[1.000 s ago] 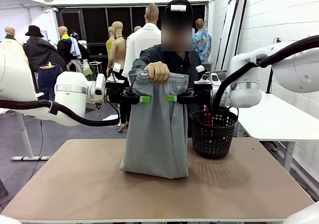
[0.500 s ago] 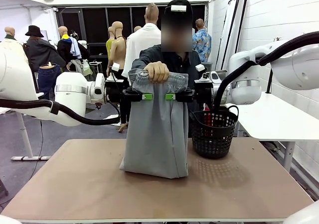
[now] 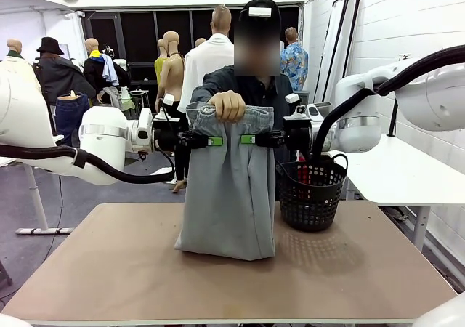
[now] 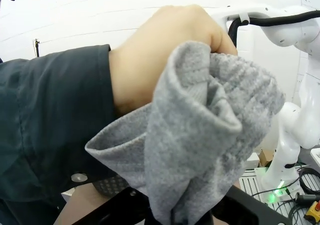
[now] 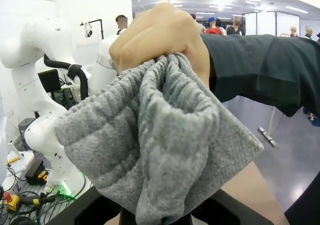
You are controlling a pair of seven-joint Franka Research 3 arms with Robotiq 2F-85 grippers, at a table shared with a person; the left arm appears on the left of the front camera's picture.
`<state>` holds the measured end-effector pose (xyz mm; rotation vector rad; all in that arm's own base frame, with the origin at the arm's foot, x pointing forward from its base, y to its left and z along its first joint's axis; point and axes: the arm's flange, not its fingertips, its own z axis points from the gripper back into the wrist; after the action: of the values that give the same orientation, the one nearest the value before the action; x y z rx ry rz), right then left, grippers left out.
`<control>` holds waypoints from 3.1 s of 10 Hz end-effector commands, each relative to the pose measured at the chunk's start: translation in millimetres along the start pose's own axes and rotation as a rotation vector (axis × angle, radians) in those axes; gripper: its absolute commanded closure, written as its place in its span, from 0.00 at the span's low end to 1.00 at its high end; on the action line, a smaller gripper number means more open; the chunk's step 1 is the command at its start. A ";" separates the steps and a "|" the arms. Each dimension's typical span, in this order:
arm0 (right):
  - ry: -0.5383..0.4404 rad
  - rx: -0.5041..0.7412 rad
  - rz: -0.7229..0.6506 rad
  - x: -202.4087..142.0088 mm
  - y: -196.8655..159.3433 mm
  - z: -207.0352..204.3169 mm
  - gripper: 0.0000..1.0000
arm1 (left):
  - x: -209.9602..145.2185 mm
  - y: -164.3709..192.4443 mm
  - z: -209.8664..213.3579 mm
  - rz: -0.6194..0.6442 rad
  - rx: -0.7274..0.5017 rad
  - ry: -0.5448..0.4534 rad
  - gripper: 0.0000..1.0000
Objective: Fold the training pants.
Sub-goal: Release the ends of the Training pants and then grab the overlapped ends, then fold the Training pants in half.
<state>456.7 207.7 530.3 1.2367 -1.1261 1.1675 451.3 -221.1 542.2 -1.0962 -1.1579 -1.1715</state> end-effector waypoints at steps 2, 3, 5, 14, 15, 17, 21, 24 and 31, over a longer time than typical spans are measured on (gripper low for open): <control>0.033 0.053 -0.020 9.0 -6.0 -4.7 1.00 | -2.1 3.3 -1.9 0.057 0.034 0.045 1.00; 0.036 0.057 -0.025 8.8 -5.8 -5.6 1.00 | -3.7 6.7 -3.2 0.064 0.050 0.053 1.00; 0.027 0.019 -0.006 -1.8 -0.1 -2.0 1.00 | -4.2 3.4 1.5 0.030 0.030 0.017 1.00; 0.027 0.019 -0.006 -1.8 -0.1 -2.0 1.00 | -4.2 3.4 1.5 0.030 0.030 0.017 1.00; 0.027 0.019 -0.006 -1.8 -0.1 -2.0 1.00 | -4.2 3.4 1.5 0.030 0.030 0.017 1.00; 0.027 0.019 -0.006 -1.8 -0.1 -2.0 1.00 | -4.2 3.4 1.5 0.030 0.030 0.017 1.00; 0.027 0.019 -0.006 -1.8 -0.1 -2.0 1.00 | -4.2 3.4 1.5 0.030 0.030 0.017 1.00; 0.027 0.019 -0.006 -1.8 -0.1 -2.0 1.00 | -4.2 3.4 1.5 0.030 0.030 0.017 1.00; 0.027 0.019 -0.006 -1.8 -0.1 -2.0 1.00 | -4.2 3.4 1.5 0.030 0.030 0.017 1.00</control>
<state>458.1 207.4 526.2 1.2290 -1.0842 1.1966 457.1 -219.9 538.8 -1.0566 -1.1051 -1.1295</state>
